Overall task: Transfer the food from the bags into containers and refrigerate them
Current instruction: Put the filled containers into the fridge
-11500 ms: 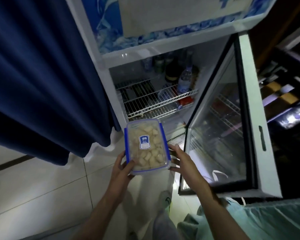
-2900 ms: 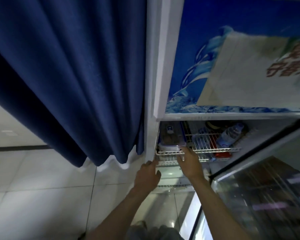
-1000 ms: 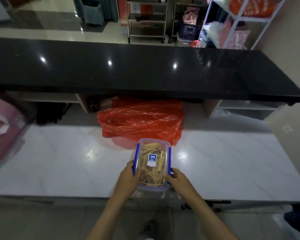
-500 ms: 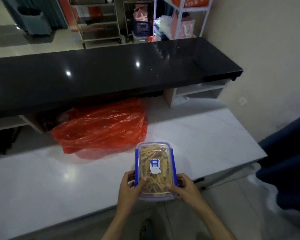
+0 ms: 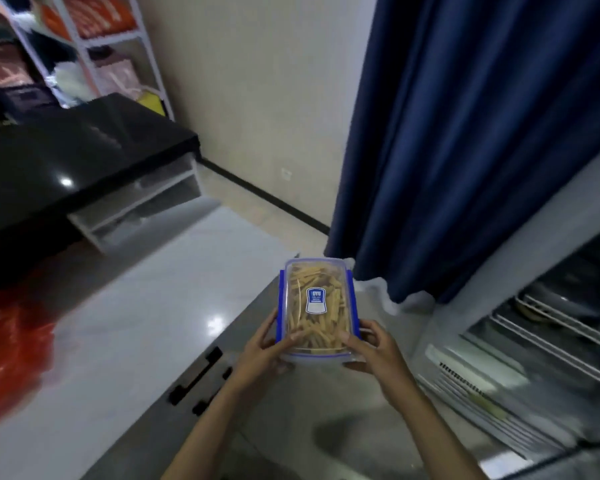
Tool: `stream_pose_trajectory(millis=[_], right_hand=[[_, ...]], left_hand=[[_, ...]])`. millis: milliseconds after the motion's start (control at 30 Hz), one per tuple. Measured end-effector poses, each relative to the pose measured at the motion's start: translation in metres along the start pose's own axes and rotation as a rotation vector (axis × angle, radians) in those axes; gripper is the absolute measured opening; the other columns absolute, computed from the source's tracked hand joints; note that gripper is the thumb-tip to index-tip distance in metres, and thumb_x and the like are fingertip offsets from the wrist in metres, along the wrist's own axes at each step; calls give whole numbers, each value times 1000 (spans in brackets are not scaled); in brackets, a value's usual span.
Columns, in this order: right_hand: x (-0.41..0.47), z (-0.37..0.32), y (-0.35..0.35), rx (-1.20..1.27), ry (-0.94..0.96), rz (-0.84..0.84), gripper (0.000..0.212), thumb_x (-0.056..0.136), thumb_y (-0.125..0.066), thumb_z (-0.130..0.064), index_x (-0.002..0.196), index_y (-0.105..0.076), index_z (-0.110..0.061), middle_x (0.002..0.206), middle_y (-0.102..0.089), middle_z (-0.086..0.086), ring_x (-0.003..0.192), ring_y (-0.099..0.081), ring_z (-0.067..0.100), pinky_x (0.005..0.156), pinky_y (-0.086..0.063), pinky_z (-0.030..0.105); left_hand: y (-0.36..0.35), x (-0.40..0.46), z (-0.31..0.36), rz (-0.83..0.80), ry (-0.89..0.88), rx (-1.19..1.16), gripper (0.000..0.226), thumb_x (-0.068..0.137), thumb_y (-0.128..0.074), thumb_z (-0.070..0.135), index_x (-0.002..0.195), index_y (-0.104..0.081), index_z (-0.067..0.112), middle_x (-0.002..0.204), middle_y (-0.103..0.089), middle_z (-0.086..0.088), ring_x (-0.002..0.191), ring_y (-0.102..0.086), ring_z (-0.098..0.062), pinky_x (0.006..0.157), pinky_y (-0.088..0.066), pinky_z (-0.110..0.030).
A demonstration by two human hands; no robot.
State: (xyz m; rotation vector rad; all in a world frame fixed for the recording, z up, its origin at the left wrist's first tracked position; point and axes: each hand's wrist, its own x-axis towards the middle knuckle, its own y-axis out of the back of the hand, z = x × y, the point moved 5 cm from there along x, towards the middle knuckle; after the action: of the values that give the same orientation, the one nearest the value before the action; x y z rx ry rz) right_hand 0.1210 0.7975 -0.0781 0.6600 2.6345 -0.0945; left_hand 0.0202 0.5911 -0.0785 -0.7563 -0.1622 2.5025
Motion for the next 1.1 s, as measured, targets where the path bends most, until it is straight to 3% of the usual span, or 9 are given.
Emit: stream_pose_trajectory(millis=[233,400,533,633,767,900,967,1033,1100], right_hand=[[-12,13,166,173,29,295,32,92,-74,-29,121,-65,-21,117,-73,6,99,-75,19,82,-63,39],[-33,37,250,302,11,463,35,95,-70,-31,129,-61,-31,117,-73,4,100,-74,23,87,-62,48],[-44,57,292,429,-23,583,47,92,-74,-30,135,-54,-35,120,-72,2,96,-76,28,83,-63,53],[-47,67,320,560,-11,709,52,90,-77,-30,135,-52,-33,121,-73,9,99,-75,36,85,-61,56],[-45,70,358,731,49,976,42,94,-73,-23,131,-55,-25,118,-74,12,99,-75,40,86,-61,53],[-39,69,397,779,80,1196,31,99,-62,-19,128,-50,-18,113,-73,16,94,-75,43,87,-61,54],[-35,69,421,778,73,1256,34,100,-61,-18,131,-48,-19,117,-70,16,95,-74,44,87,-61,56],[-31,72,449,758,71,1292,36,100,-61,-18,133,-48,-19,122,-67,16,97,-74,42,80,-63,50],[-30,74,479,732,72,1322,35,99,-63,-18,131,-48,-18,123,-65,17,94,-73,35,71,-63,42]], left_hand=[[-171,58,-11,-209,71,114,91,65,-96,33,145,-52,36,116,-77,-10,107,-75,-33,93,-59,-58],[-277,85,-25,-364,83,246,77,79,-85,31,146,-49,40,120,-74,-12,105,-76,-28,91,-62,-52],[-354,105,-39,-510,103,327,79,74,-87,36,145,-52,39,118,-76,-8,105,-76,-24,85,-64,-44],[-410,124,-54,-621,138,376,75,76,-87,34,142,-54,40,114,-78,-3,104,-76,-23,88,-63,-47],[-478,146,-75,-730,201,382,68,83,-86,27,141,-53,38,113,-79,-2,103,-77,-25,89,-63,-52],[-540,160,-92,-824,182,462,59,87,-83,32,137,-54,45,115,-78,6,104,-76,-18,87,-64,-45],[-569,169,-97,-894,130,587,52,94,-73,44,142,-52,42,126,-72,5,107,-72,-11,84,-61,-34],[-593,181,-101,-916,52,736,42,104,-48,58,140,-54,38,135,-66,6,116,-65,-8,94,-52,-31],[-612,200,-106,-867,-74,892,56,106,-29,63,141,-58,30,140,-60,7,128,-56,-14,107,-40,-31]])
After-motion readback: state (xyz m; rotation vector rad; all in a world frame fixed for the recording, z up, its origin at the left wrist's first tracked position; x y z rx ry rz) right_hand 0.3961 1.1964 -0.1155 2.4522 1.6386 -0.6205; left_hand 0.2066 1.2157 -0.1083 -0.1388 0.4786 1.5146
